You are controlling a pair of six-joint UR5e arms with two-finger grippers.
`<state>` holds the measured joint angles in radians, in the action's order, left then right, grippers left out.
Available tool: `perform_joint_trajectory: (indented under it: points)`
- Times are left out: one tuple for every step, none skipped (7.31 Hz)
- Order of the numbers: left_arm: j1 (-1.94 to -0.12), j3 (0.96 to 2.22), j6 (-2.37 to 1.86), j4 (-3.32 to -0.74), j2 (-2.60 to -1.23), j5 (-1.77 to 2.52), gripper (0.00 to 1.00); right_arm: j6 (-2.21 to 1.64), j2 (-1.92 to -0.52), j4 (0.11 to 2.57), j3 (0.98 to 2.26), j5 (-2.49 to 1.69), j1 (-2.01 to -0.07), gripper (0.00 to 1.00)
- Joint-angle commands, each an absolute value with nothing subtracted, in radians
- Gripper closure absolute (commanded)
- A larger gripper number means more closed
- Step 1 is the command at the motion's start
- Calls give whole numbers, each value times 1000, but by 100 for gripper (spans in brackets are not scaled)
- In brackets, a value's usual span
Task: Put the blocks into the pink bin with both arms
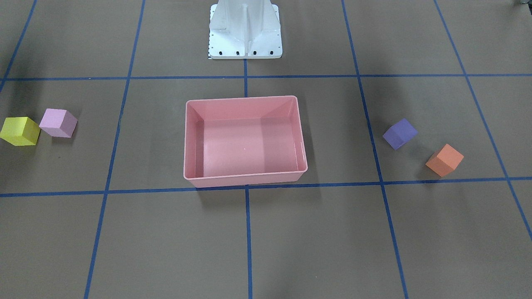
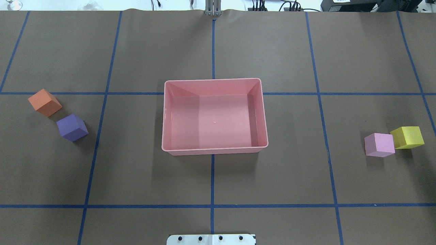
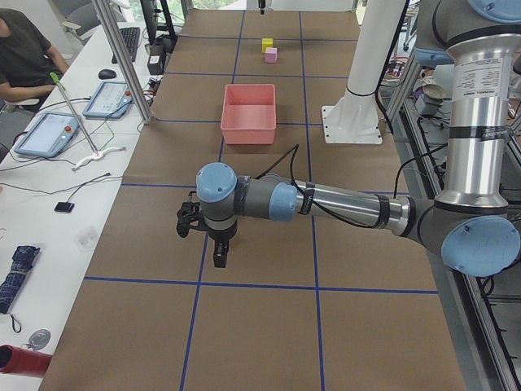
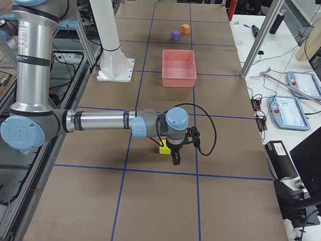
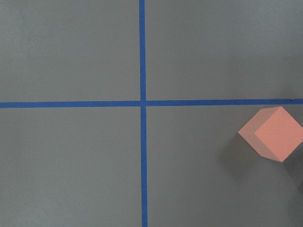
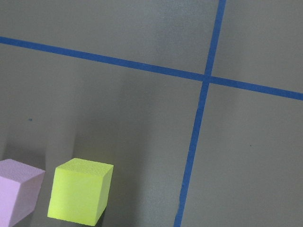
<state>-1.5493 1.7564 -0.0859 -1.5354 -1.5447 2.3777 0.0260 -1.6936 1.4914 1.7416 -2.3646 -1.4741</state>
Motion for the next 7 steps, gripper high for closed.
perform_joint_trajectory:
  points:
    - [-1549, 1762, -86, -1551, -1523, 2376, 0, 26, -1697, 1493, 1733, -2364, -1474, 0]
    - [-1548, 1769, -86, -1552, -1520, 2376, 0, 34, -1704, 1486, 1735, -2365, -1474, 0]
    - [-1548, 1770, -86, -1554, -1513, 2376, 0, 38, -1718, 1427, 1736, -2367, -1474, 0]
    - [-1548, 1778, -83, -1563, -1493, 2378, 0, 31, -1733, 1369, 1729, -2370, -1471, 0]
    - [-1548, 1793, -84, -1581, -1471, 2379, 0, 23, -1741, 1344, 1730, -2422, -1470, 0]
    - [-1548, 1795, -92, -1582, -1476, 2378, 0, 21, -1749, 1341, 1730, -2453, -1470, 0]
    - [-1548, 1789, -91, -1583, -1476, 2378, 0, -45, -1747, 1339, 1730, -2442, -1441, 0]
